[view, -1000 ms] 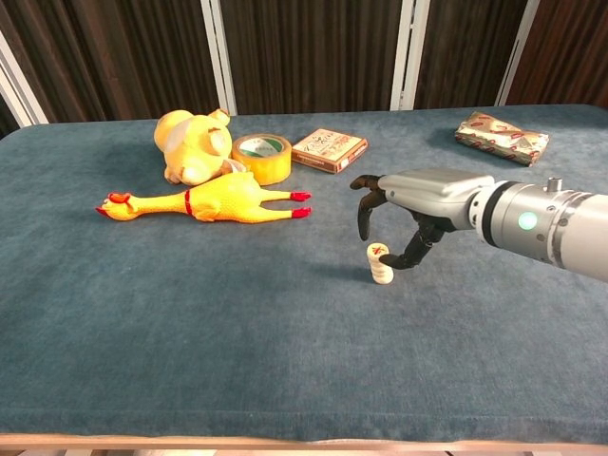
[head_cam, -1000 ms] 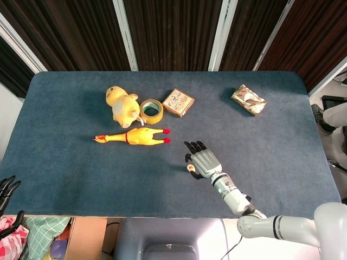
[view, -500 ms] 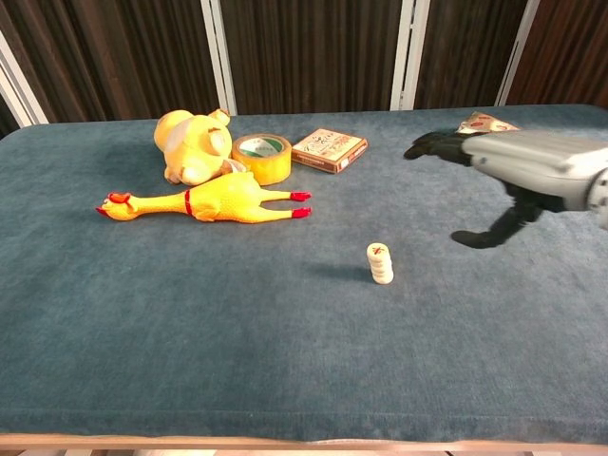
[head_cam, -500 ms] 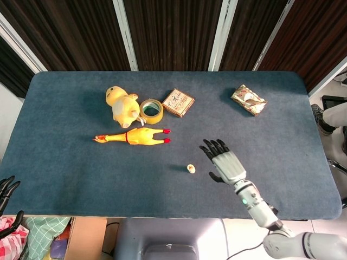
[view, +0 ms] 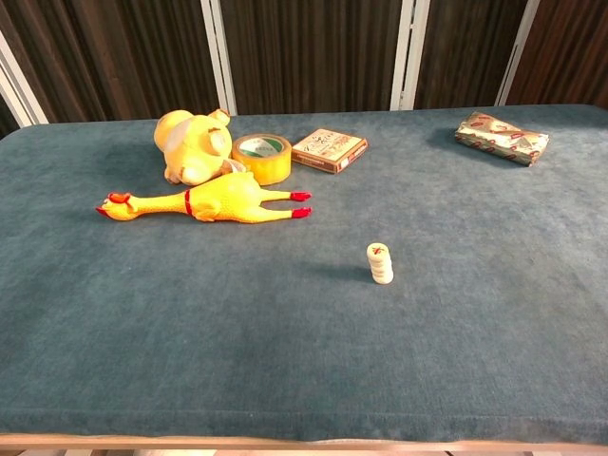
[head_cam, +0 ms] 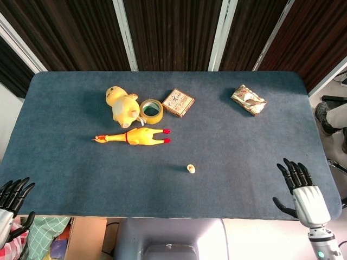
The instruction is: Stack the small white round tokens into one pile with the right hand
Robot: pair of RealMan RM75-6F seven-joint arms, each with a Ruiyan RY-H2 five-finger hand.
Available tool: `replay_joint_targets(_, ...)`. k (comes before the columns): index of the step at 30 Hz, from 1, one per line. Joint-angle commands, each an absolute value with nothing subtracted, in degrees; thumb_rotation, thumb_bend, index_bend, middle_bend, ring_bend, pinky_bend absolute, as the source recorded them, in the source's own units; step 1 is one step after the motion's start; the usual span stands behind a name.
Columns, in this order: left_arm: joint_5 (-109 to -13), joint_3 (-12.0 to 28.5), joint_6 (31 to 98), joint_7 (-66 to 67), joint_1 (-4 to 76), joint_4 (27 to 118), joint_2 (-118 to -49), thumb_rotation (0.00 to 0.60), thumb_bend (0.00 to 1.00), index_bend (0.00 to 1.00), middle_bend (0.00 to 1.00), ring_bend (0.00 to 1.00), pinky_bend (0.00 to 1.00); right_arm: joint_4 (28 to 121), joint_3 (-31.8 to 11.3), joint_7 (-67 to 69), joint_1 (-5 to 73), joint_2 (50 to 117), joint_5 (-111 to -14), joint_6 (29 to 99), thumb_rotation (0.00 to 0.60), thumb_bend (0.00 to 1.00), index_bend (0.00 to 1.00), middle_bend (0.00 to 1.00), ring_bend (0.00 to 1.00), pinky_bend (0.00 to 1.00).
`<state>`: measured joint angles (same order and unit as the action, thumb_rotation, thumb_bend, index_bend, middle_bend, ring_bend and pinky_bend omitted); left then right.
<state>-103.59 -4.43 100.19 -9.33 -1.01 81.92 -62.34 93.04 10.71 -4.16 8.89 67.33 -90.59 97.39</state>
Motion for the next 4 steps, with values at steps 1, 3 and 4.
replay_joint_targets(1, -104.1, -4.5, 99.9, -8.9, -0.7, 82.2, -62.5, 0.6, 0.44, 0.0, 0.0, 0.0, 0.07, 92.5, 10.5, -4.6, 8.1, 66.7, -91.9, 96.2, 0.6, 0.36, 0.03, 0.0, 0.0, 0.0)
replay_joint_targets(3, -104.4, -4.6, 99.5, -8.4, -0.4, 82.4, -62.6, 0.6, 0.44, 0.0, 0.0, 0.0, 0.07, 92.6, 10.1, -4.9, 7.8, 66.5, -92.2, 95.7, 0.6, 0.36, 0.03, 0.0, 0.0, 0.0)
replay_joint_targets(4, -104.5, -4.6, 99.3, -8.2, -0.2, 82.6, -62.5, 0.6, 0.44, 0.0, 0.0, 0.0, 0.07, 92.6, 9.9, -4.9, 7.6, 66.5, -92.2, 95.4, 0.6, 0.36, 0.03, 0.0, 0.0, 0.0)
